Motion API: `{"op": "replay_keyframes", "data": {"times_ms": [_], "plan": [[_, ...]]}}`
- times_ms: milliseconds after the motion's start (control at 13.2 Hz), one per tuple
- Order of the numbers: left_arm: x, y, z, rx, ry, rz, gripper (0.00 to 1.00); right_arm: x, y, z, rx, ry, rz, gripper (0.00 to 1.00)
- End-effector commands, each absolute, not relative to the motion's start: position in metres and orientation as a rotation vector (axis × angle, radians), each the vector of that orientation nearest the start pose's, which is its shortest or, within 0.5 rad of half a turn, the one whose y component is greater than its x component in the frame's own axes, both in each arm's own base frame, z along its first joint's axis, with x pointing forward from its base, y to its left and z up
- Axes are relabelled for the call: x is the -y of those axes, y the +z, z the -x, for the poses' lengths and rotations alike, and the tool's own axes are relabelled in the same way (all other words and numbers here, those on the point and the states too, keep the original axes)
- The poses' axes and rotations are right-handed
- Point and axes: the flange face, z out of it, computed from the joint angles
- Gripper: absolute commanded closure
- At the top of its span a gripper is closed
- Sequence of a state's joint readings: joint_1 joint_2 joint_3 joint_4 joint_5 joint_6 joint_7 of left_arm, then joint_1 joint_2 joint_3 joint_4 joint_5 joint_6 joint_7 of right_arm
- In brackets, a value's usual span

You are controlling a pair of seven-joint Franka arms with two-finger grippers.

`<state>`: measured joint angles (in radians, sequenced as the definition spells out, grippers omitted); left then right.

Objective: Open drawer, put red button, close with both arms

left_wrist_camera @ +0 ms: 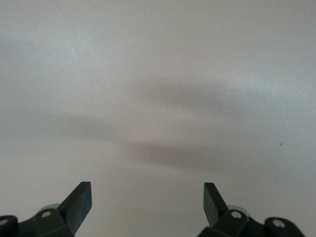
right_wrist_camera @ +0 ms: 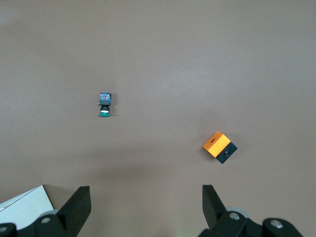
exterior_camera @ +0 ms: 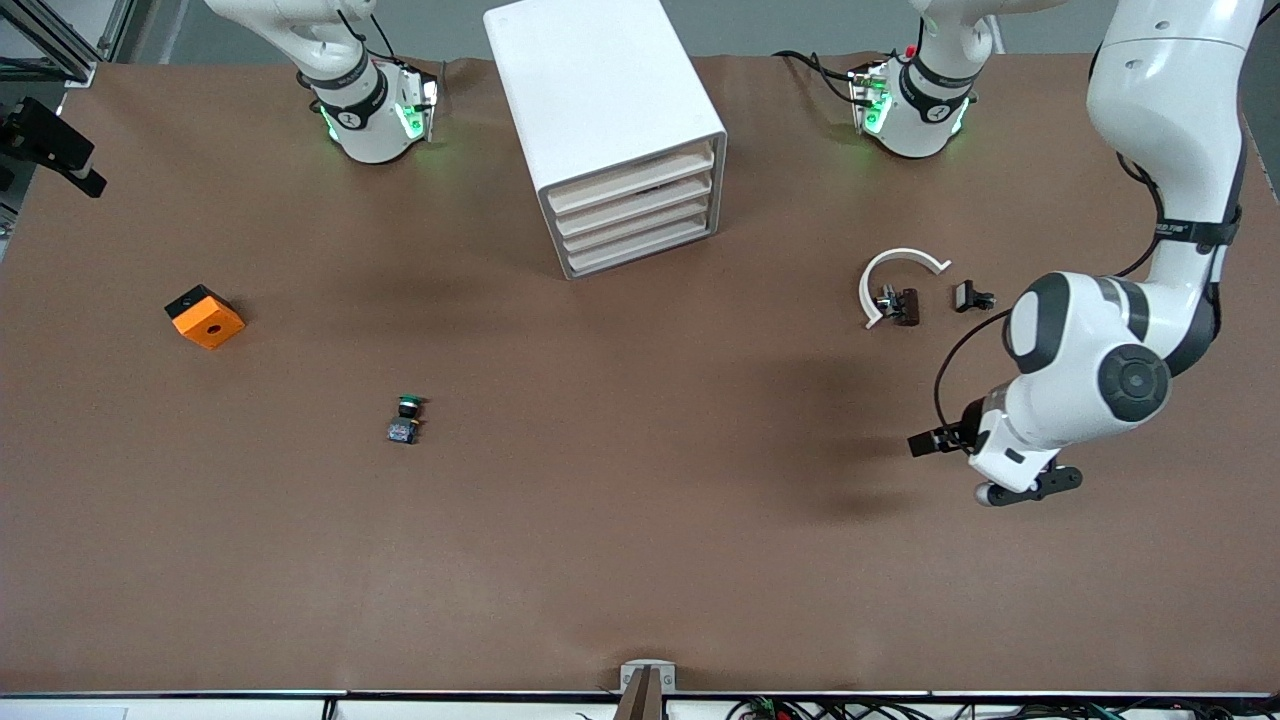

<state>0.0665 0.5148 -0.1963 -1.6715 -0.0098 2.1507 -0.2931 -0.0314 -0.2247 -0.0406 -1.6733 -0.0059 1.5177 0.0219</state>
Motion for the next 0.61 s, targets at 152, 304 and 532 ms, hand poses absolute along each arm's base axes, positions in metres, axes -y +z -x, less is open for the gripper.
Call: {"op": "replay_keyframes", "data": {"times_ms": [152,304,532], "plan": [[0.046,0.352,-0.658,0.129,0.042,3.219,0.0,0.037,0.688,-0.474,-0.136,-0.062,3.14,0.0],[0.036,0.372,-0.657,0.097,-0.002,3.193,0.0,0.038,0.689,-0.473,-0.138,-0.06,3.14,0.0],[0.04,0.404,-0.654,0.145,-0.066,3.182,0.0,0.038,0.687,-0.474,-0.138,-0.048,3.14,0.0]]}}
